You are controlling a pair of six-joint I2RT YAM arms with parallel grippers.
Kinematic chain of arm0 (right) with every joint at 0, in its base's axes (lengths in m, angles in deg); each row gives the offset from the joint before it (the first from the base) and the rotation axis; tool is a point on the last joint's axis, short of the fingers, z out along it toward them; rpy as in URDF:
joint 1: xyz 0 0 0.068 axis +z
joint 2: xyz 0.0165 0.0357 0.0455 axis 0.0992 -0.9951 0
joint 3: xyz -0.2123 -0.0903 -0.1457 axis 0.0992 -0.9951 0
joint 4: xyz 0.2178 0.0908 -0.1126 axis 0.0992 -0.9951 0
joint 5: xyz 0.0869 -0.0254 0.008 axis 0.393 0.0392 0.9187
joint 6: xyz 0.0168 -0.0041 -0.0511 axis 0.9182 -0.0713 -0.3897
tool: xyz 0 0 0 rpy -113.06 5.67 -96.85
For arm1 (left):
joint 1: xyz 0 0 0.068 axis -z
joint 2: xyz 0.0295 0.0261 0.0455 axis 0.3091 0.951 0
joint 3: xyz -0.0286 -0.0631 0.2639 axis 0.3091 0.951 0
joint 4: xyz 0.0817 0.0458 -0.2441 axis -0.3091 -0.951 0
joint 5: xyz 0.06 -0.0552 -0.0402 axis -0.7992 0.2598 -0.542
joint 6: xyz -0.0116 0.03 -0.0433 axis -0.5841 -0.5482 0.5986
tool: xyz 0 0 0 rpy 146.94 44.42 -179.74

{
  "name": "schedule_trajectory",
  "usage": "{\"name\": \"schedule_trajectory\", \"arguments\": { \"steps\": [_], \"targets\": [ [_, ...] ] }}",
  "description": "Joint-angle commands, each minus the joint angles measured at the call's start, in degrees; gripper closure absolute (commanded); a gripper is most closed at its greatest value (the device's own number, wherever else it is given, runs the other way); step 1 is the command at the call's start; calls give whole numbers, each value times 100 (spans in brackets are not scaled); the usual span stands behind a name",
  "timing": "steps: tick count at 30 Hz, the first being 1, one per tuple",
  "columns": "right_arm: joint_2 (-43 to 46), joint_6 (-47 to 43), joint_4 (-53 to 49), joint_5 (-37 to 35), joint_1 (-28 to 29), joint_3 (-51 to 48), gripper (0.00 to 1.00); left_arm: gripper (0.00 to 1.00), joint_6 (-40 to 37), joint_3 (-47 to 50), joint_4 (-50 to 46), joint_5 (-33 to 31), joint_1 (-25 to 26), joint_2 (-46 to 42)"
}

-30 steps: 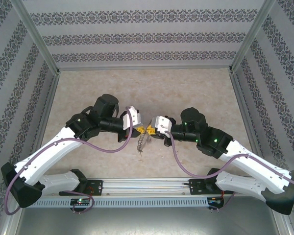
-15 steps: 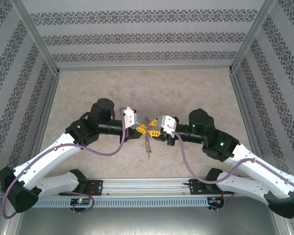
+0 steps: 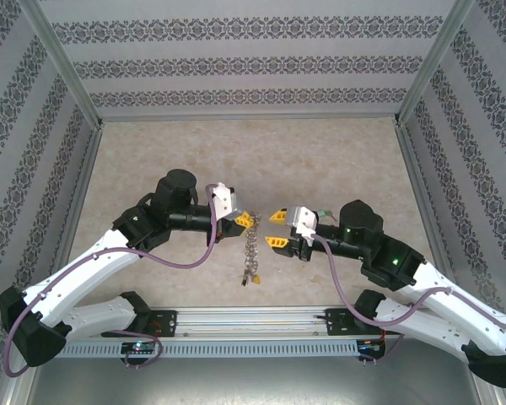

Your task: Put the keys on the keyring

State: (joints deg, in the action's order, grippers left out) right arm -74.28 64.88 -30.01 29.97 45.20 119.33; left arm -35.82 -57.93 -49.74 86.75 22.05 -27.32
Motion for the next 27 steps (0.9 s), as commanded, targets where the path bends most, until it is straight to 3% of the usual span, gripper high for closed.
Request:
{"name": "schedule_trajectory", "arguments": {
  "steps": [1,7,27],
  "targets": [
    [153,510,245,129,81,-208,54,100,-20,-298,-108,-133,-6,-22],
    [101,949,614,53,146,-481,51,100,3,-304,-112,-330,-15,0],
    [-365,1126,1225,-39,276,-803,54,100,203,-409,-28,-677,-24,135]
  ]
}}
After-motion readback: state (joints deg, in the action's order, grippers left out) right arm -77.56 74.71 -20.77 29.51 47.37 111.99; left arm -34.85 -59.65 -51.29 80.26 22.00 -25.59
